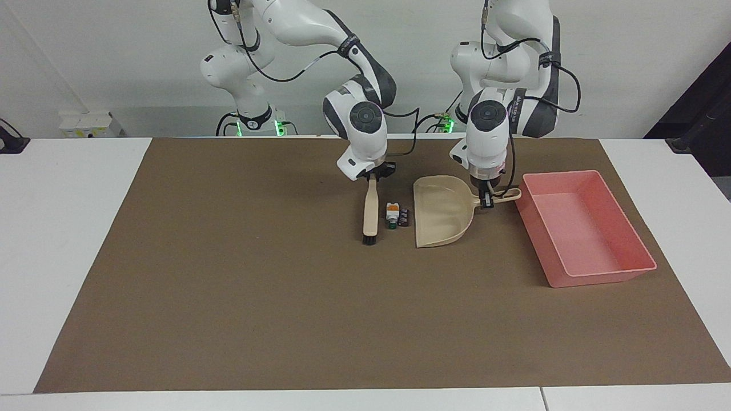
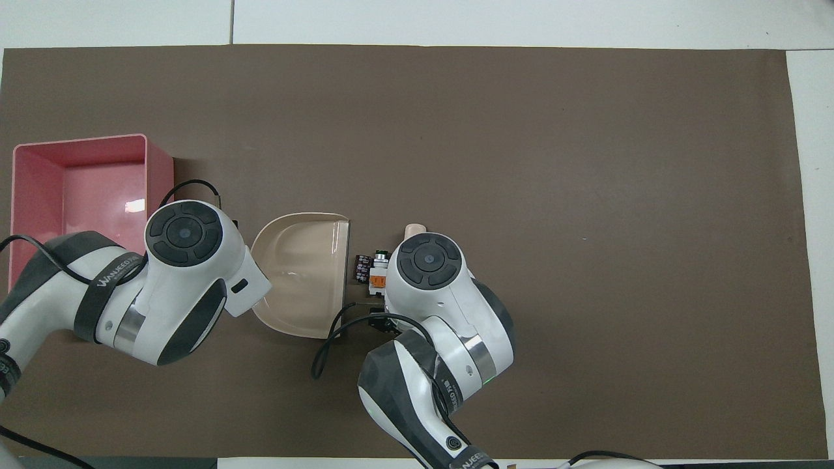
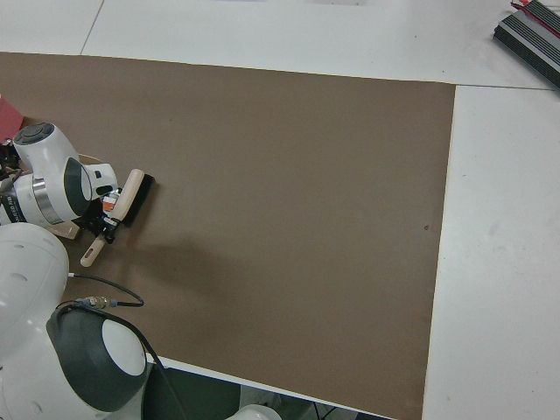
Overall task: Clean e-waste and dump in bin
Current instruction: 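Sweep the electronic component into the dustpan with the brush in the right gripper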
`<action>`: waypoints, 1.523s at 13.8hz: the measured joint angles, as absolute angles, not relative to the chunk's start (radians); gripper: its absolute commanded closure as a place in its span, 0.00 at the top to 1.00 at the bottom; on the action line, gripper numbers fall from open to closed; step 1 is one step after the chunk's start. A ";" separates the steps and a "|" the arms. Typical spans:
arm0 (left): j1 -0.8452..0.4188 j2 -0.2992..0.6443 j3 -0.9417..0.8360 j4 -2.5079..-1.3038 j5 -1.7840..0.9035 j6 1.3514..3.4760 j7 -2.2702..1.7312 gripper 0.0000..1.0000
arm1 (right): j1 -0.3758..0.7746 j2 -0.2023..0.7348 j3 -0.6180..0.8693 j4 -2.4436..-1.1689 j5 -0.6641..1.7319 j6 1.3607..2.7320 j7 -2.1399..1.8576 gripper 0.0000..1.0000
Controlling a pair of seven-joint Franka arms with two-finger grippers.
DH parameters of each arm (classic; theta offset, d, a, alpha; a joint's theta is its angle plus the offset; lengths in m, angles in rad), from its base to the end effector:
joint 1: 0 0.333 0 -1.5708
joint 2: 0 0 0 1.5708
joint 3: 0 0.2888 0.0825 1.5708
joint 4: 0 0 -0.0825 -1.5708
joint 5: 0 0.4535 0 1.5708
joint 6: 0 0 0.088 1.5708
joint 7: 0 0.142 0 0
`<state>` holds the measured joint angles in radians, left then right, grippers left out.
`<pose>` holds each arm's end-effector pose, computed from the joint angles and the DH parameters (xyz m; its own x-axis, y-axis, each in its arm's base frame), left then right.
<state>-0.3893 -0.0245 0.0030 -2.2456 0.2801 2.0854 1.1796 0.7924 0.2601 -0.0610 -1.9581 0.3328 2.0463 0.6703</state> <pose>0.5235 -0.1890 0.2647 -0.1518 -0.9534 -0.2607 -0.9883 0.1422 0.0553 0.4509 0.4420 0.2318 0.9486 -0.0997 -0.3003 -0.1279 -0.9889 -0.0757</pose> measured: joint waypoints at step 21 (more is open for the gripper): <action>-0.390 -0.025 0.003 -2.254 0.282 2.085 1.176 0.01 | 0.918 0.376 -0.060 -1.830 0.456 2.209 0.794 0.00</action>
<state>-0.3897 -0.0246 0.0029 -2.2544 0.2822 2.0851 1.1764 0.9177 0.3763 -0.0604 -1.8303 0.4557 2.2094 0.7944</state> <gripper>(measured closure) 0.678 0.740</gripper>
